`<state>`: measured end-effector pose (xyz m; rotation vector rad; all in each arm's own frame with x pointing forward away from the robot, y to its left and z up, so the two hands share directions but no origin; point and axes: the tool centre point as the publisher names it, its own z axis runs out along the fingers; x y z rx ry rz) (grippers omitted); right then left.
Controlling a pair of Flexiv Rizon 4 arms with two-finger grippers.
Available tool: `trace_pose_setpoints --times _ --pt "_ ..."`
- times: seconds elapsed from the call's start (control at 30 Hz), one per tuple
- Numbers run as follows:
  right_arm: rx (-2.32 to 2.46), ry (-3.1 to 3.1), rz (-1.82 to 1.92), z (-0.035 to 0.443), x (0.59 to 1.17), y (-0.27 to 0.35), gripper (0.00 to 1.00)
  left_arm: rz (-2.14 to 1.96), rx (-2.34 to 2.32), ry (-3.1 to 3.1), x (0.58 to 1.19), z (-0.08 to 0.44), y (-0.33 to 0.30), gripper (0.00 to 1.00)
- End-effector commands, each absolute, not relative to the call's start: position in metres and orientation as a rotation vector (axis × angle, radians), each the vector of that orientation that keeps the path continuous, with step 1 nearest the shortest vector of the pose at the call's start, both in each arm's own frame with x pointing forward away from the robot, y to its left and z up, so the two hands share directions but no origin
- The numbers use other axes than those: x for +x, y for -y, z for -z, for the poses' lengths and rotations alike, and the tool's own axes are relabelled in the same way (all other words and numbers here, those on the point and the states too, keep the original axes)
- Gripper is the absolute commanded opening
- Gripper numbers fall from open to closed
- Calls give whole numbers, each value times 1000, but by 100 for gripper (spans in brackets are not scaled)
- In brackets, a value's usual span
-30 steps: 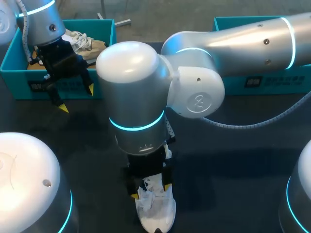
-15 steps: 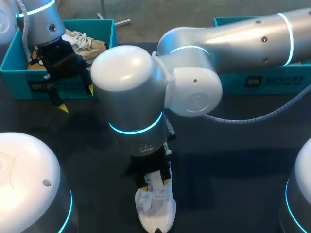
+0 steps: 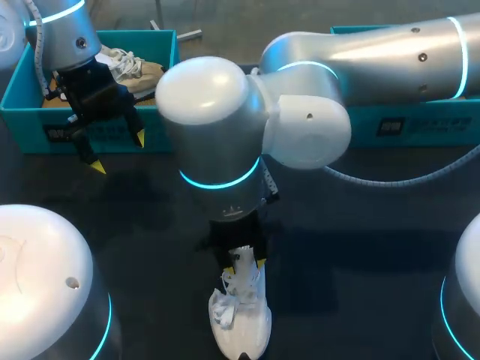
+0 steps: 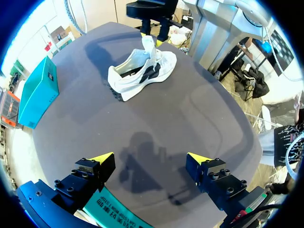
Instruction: Take the shoe out of the shoebox, open the shoe tongue, remove and reinsert the insole, then place the shoe into the shoebox
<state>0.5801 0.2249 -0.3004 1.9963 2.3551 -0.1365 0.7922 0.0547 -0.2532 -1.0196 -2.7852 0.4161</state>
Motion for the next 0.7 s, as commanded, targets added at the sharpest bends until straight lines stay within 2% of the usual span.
trace_pose_setpoints --times 0.03,0.27,0.5,0.7 --pt "2758 -1376 60 313 589 -220 43 -413 -1019 2787 792 253 -55 100" --pt "2716 -1497 41 319 613 -228 42 -413 -1019 2787 792 253 -55 100" --pt "2703 -1453 65 307 602 -227 40 -413 -1019 2787 792 253 -55 100" --pt "2697 -1412 99 296 588 -233 30 -413 -1019 2787 792 253 -55 100"
